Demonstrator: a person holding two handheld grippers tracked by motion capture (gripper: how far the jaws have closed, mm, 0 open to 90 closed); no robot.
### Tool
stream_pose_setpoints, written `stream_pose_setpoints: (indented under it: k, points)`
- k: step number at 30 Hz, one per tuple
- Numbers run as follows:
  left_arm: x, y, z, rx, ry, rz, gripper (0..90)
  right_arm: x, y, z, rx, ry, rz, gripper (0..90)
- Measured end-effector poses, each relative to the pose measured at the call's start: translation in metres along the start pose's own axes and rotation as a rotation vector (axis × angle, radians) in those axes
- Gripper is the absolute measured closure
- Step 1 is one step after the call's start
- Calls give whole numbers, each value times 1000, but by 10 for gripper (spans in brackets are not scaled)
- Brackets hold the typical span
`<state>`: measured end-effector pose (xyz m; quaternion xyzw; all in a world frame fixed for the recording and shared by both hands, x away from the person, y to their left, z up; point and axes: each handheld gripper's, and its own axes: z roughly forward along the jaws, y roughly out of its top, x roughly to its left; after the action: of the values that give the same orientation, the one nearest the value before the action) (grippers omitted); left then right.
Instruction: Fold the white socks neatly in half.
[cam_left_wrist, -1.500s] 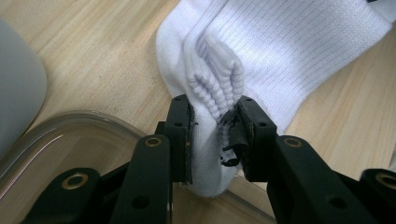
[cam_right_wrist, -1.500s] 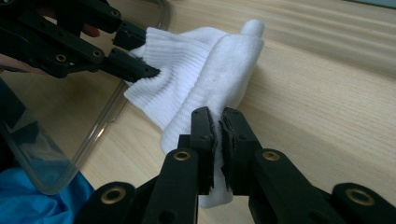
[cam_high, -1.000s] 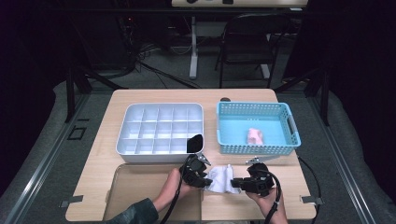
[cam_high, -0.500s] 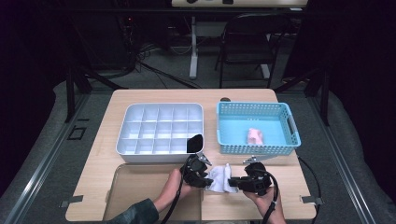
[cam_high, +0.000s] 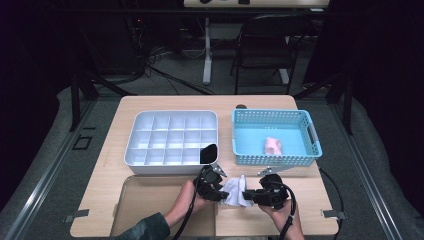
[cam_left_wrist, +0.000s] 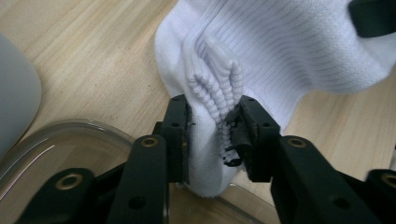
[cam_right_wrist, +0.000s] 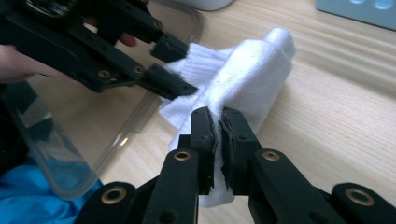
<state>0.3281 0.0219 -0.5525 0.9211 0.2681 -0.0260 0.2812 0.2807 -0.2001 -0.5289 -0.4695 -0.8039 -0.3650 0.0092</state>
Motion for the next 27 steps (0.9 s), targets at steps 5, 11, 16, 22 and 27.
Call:
stream_pose_setpoints:
  k: [5, 11, 16, 22, 27]
  points:
    - [1, 0, -1, 5, 3, -2, 647, -4, -1, -3, -7, -10, 13, 842]
    - [0, 0, 1, -1, 4, 4, 685, 1, 1, -4, -14, -7, -5, 842]
    - [0, 1, 2, -10, 5, 2, 687, 4, 3, -4, -17, 2, -18, 842]
    - [0, 1, 4, -18, 4, 1, 689, 9, 6, -3, -16, 10, -36, 842]
    - [1, 1, 4, -19, 0, 0, 689, 14, 8, 2, -4, 18, -58, 842]
